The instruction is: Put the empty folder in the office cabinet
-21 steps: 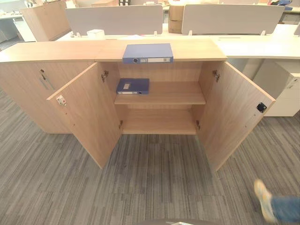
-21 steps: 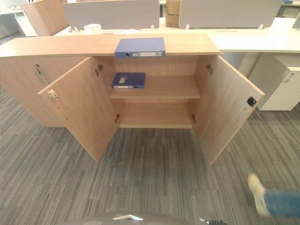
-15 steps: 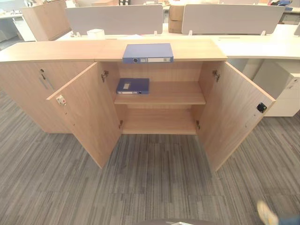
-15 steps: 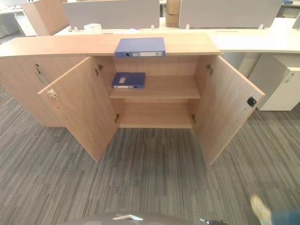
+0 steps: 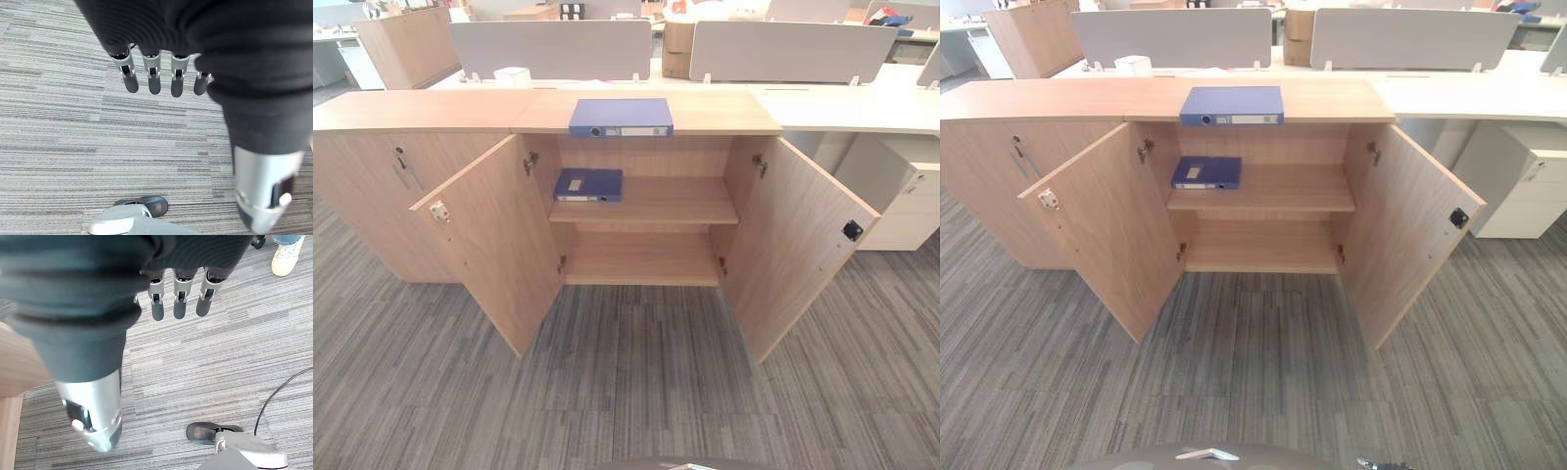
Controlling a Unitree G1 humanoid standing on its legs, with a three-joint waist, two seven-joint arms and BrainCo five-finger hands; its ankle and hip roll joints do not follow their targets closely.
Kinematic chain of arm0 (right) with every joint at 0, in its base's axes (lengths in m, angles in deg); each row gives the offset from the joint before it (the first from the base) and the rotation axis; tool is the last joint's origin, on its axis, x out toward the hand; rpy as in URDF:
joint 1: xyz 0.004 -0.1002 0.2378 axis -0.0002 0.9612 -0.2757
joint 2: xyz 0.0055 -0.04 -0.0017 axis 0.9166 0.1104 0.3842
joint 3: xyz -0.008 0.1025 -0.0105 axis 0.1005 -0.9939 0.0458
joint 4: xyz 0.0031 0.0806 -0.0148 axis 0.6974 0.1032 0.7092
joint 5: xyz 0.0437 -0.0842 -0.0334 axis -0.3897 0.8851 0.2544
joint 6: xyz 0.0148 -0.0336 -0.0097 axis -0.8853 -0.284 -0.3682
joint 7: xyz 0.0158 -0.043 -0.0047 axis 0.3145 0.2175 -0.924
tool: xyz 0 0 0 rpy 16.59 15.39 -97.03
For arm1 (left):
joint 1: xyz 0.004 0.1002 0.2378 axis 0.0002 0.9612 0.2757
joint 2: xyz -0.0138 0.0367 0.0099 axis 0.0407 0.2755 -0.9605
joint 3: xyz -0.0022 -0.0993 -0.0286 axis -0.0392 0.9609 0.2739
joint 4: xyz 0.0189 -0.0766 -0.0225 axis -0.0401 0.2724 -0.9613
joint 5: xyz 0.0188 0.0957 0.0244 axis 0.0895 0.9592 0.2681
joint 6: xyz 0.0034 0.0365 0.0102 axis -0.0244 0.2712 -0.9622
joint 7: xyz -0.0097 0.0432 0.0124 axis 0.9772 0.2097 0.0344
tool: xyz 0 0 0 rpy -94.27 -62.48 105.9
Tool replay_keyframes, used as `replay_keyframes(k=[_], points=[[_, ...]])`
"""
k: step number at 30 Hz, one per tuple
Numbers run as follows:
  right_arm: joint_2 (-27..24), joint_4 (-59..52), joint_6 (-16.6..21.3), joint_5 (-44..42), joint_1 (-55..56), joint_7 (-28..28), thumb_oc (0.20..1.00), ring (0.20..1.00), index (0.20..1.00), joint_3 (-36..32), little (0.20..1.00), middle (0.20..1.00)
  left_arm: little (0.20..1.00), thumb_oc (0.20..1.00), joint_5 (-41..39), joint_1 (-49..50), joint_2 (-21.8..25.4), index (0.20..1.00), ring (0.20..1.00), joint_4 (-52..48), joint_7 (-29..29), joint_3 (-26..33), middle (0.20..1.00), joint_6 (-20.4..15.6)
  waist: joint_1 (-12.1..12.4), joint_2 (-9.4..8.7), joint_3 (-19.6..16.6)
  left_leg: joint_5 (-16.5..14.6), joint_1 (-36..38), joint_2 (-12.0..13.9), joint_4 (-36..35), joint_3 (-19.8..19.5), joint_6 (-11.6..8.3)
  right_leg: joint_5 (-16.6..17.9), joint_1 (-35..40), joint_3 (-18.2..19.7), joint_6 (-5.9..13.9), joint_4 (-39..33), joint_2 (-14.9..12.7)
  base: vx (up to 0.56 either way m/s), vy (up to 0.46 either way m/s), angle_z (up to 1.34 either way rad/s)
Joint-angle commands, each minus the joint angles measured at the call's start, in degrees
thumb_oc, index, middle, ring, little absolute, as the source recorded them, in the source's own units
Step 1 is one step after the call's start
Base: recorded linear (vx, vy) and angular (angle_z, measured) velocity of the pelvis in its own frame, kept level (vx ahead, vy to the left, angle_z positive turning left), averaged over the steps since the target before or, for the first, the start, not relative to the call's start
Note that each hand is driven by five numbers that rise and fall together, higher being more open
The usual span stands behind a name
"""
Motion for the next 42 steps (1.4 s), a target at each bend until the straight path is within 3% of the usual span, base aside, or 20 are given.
replay_keyframes(k=[1, 20, 33, 35, 36, 37, 38, 41, 42], points=[[-1.91, 2.86, -0.07, 1.63, -3.79, 0.82, 1.0, 1.0, 1.0, 0.63, 1.0, 1.0, 1.0, 1.0, -0.34, -3.01, -0.25, 1.0, 1.0, 2.25, -0.82, 1.35, 1.0, -0.24, -0.19, -0.43, 1.02, -3.77, -0.7, 3.22, -0.03, 2.53, -3.53, -1.89, -0.11, -2.73, 5.75, -2.07, -3.58, 0.0, 0.0, 0.0], [-2.58, 2.78, -0.83, 4.91, -4.26, 0.75, 1.0, 1.0, 1.0, 1.98, 1.0, 1.0, 1.0, 1.0, -2.48, -3.48, -0.09, 1.0, 1.0, 3.4, -1.14, 2.66, 1.0, -0.11, -0.04, -0.32, 2.33, -3.42, -1.51, 3.48, -0.03, 2.76, -3.66, -1.36, -0.89, -3.4, 5.91, -2.07, -3.83, 0.0, -0.003, 0.0], [-2.92, 2.24, -0.85, 3.06, -5.18, 1.07, 1.0, 1.0, 1.0, 2.06, 1.0, 1.0, 1.0, 1.0, -7.55, -4.7, 0.75, 1.0, 1.0, 3.61, -1.6, 4.49, 1.0, -0.27, -0.33, -0.49, 2.09, -3.31, -3.13, 4.48, -0.03, 1.56, -3.78, -2.83, -3.05, -2.67, 4.44, -1.34, -1.85, 0.13, -0.057, 0.01], [-3.09, 0.97, -0.52, 2.9, -5.55, 0.86, 1.0, 1.0, 1.0, 2.5, 1.0, 1.0, 1.0, 1.0, -8.49, -4.6, 1.16, 1.0, 1.0, 3.4, -1.51, 4.97, 1.0, -0.34, 0.06, -0.77, 2.68, -5.22, -4.47, 4.11, 4.49, 0.87, -3.31, -4.18, -3.08, -2.61, 3.76, -0.47, -1.83, 0.18, -0.079, 0.08], [-3.46, 0.34, -0.35, 2.54, -6.05, 0.94, 1.0, 1.0, 1.0, 2.42, 1.0, 1.0, 1.0, 1.0, -9.06, -4.79, 1.29, 1.0, 1.0, 2.96, -1.54, 5.17, 1.0, -0.39, 0.7, -1.23, 3.89, -6.42, -8.22, 2.66, 11.91, 1.14, -3.42, -4.94, -2.62, -2.76, 3.2, -0.17, -2.45, 0.05, -0.026, 0.07], [-3.46, 0.34, -0.35, 2.54, -6.05, 0.94, 1.0, 1.0, 1.0, 2.42, 1.0, 1.0, 1.0, 1.0, -9.06, -4.79, 1.29, 1.0, 1.0, 2.96, -1.54, 5.17, 1.0, -0.39, 0.69, -1.22, 3.87, -6.44, -8.28, 2.67, 11.97, 1.13, -3.42, -4.94, -2.65, -2.77, 3.2, -0.16, -2.45, 0.06, -0.022, 0.08], [-3.78, 0.05, -0.3, 2.3, -6.49, 1.1, 1.0, 1.0, 1.0, 2.37, 1.0, 1.0, 1.0, 1.0, -9.44, -5.04, 1.27, 1.0, 1.0, 2.78, -1.85, 5.17, 1.0, -0.54, 1.1, -1.31, 4.66, -5.53, -10.53, 2.13, 14.68, 1.16, -3.68, -5.15, -2.5, -2.94, 3.09, -0.16, -2.72, 0.13, 0.024, 0.05], [-4.3, -0.13, -0.47, 2.38, -6.65, 1.17, 1.0, 1.0, 1.0, 2.24, 1.0, 1.0, 1.0, 1.0, -9.05, -4.57, 0.92, 1.0, 1.0, 3.08, -1.71, 4.94, 1.0, -0.51, 1.79, -1.24, 4.21, -3.98, -16.13, 2.47, 12.8, 3.2, -3.22, -5.82, -0.95, -3.44, 4.11, -0.91, -3.47, 0.26, 0.07, 0.01], [-4.47, -0.06, -0.73, 2.4, -6.61, 1.13, 1.0, 1.0, 1.0, 2.08, 1.0, 1.0, 1.0, 1.0, -8.74, -4.12, 0.73, 1.0, 1.0, 3.32, -1.65, 4.64, 1.0, -0.32, 2.54, -0.73, 3.92, -0.08, -19.66, 3.58, 9.97, 3.85, -3.93, -6.5, 0.83, -3.23, 4.79, -1.57, -3.72, 0.2, 0.061, -0.11]])
